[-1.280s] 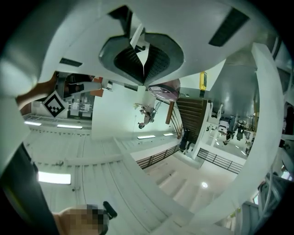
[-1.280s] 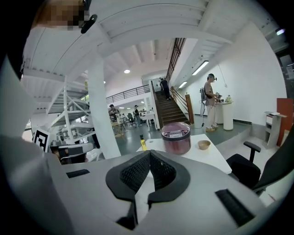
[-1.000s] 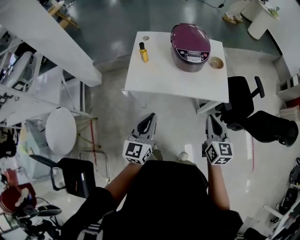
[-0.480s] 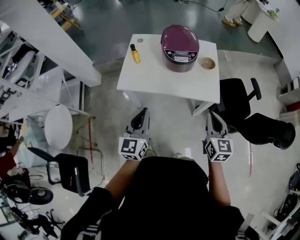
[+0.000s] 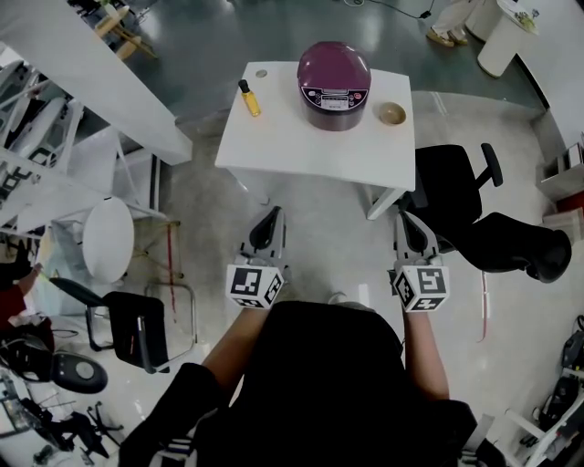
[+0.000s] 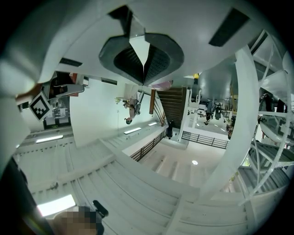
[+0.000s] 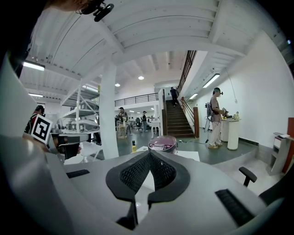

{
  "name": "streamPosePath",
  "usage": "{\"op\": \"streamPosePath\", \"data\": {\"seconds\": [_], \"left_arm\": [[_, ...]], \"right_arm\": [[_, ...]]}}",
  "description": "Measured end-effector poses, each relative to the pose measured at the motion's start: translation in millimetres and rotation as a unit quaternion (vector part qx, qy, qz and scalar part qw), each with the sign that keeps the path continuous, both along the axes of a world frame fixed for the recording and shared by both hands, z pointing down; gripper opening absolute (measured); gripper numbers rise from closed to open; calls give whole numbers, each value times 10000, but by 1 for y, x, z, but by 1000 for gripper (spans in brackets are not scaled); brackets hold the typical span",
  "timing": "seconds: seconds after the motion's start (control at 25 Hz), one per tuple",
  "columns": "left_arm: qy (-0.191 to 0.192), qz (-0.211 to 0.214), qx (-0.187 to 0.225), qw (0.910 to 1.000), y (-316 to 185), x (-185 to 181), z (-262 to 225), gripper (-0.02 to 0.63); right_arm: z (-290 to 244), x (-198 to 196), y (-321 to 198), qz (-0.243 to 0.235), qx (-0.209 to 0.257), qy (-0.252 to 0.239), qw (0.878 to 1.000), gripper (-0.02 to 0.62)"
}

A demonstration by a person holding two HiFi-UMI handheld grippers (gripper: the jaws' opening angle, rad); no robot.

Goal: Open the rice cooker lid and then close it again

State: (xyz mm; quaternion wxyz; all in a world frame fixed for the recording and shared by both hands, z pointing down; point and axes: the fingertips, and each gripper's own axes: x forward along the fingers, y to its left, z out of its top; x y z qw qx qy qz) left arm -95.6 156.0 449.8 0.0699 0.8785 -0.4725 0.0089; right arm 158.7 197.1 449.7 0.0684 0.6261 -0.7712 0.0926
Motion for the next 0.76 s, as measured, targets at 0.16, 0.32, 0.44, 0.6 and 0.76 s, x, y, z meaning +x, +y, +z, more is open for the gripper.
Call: {"op": "streamPosePath", "data": {"seconds": [0.16, 0.32, 0.44, 0.6, 0.76], "left_arm": [[-3, -54, 28, 10000, 13, 5, 0, 5], [-13, -81, 15, 10000, 28, 11, 0, 5], [-20, -115, 13, 9999, 37, 14, 1, 5], [-34, -130, -2, 9999, 47, 18, 6, 5], [-49, -123, -96, 9999, 58, 21, 14, 5]], "right_arm": [[0, 8, 10, -25, 39, 10, 10000, 0], [2, 16, 23, -31, 20, 12, 10000, -2], [3, 20, 31, -65, 9, 16, 10000, -2], [7, 25, 37, -84, 3, 7, 10000, 0], [12, 28, 44, -114, -24, -13, 9999, -2]]}}
